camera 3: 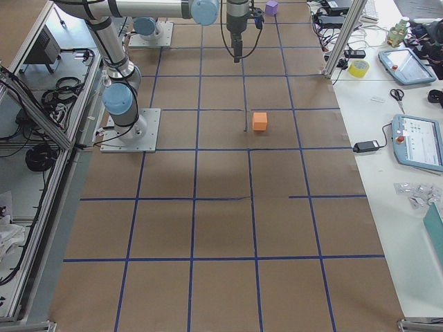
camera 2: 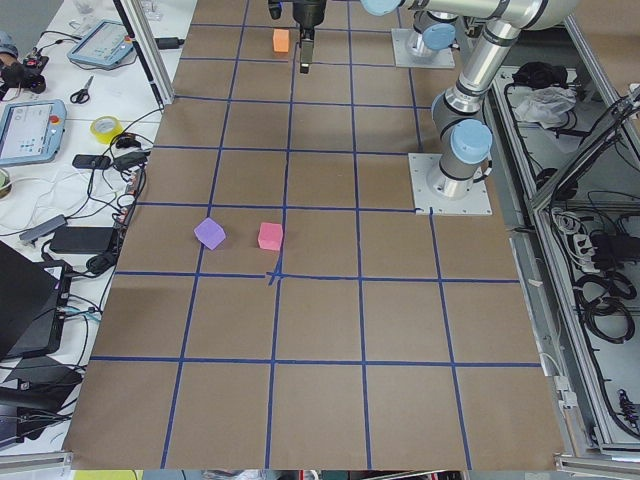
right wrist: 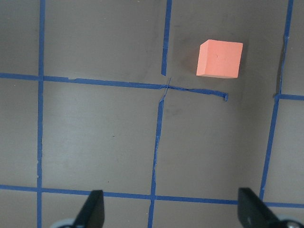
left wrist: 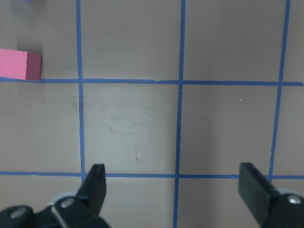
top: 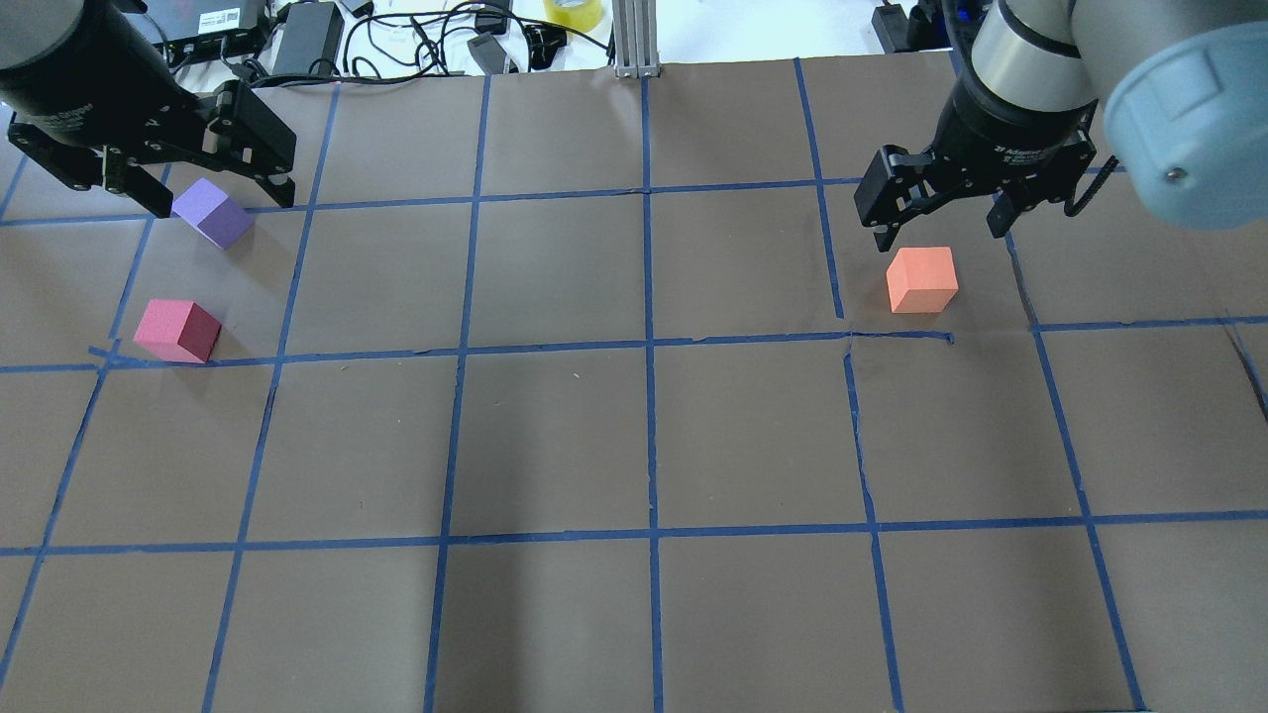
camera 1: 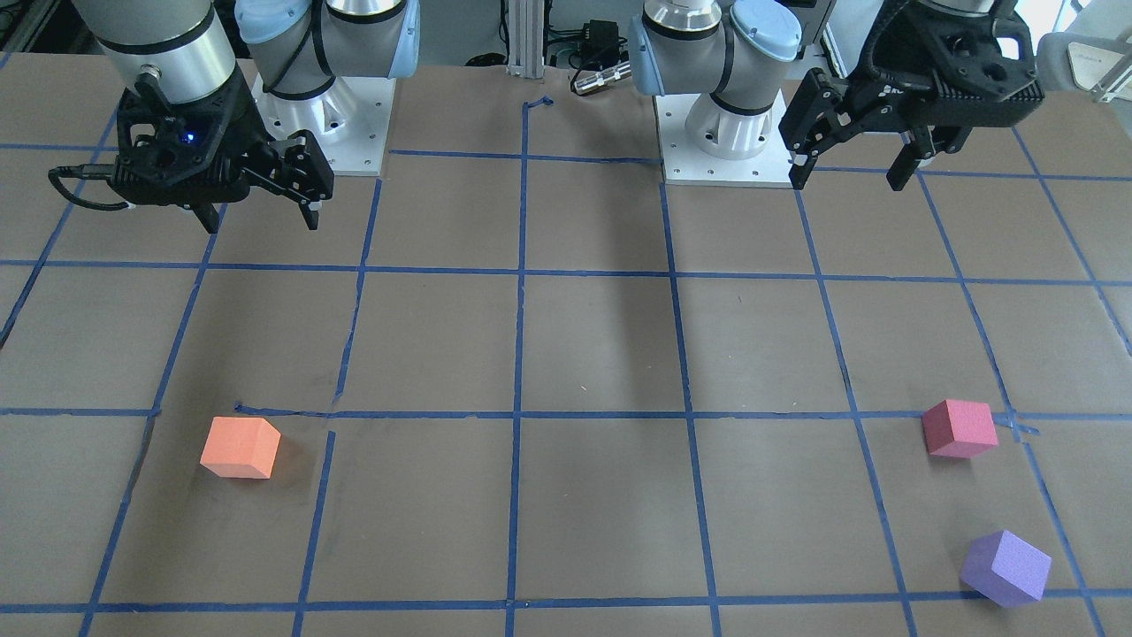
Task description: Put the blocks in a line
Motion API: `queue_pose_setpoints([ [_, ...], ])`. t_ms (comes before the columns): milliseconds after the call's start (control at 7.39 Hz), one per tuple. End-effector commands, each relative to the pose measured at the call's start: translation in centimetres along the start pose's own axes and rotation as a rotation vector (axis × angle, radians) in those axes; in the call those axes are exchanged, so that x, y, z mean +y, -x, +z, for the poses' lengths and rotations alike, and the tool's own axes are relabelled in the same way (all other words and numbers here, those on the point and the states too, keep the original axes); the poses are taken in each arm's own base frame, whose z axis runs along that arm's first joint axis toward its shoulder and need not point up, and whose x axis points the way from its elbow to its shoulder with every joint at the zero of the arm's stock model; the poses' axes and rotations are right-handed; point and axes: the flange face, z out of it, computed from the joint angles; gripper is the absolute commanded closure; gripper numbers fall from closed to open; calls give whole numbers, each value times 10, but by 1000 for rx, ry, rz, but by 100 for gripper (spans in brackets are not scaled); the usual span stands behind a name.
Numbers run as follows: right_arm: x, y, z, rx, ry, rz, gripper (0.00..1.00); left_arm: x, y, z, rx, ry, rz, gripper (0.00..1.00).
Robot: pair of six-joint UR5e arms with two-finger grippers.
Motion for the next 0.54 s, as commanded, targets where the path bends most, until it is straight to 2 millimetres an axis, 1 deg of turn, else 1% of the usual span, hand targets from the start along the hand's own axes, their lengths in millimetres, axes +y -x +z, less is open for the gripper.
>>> queue_pose_setpoints([
  [0,-16,-20,10,7,-16,28,0,-1,0,0,0,-1,1,0],
  [135,-26,-48,23,-5,8,76,0,-1,0,0,0,-1,1,0],
  [271,-39,-64,42,-15,29,105,0,0,0,0,0,-1,1,0],
  [406,-52,-71,54,-8,14,96,0,0,0,0,0,1,1,0],
])
